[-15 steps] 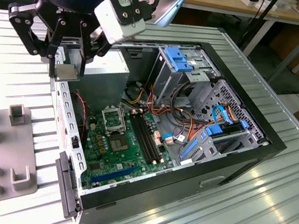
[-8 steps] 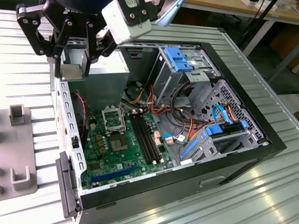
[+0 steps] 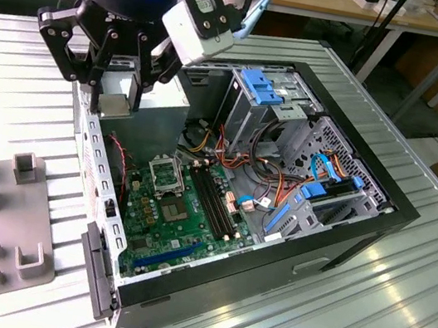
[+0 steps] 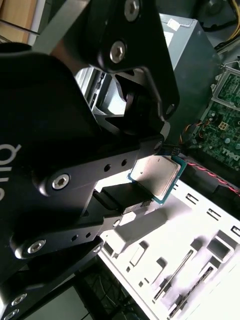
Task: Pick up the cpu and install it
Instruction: 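Pick up the cpu and move it towards the insertion slot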
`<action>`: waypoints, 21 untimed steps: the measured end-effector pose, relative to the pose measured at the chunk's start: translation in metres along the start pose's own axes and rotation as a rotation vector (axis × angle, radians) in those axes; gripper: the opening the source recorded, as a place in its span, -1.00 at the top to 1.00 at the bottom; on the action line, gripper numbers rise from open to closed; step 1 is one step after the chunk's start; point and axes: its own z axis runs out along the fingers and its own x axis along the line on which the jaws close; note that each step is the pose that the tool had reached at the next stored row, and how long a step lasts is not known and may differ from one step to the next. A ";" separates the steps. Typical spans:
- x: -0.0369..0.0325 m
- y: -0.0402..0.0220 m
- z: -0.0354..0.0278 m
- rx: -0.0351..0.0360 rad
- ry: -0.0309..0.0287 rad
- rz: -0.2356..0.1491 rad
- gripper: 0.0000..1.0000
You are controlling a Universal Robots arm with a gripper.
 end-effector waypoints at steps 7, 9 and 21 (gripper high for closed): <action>-0.0081 -0.0006 0.0004 0.0001 0.0001 0.000 0.06; -0.0087 -0.0014 0.0012 0.0000 0.0000 0.000 0.06; -0.0280 -0.0033 0.0031 0.0000 -0.0004 0.000 0.06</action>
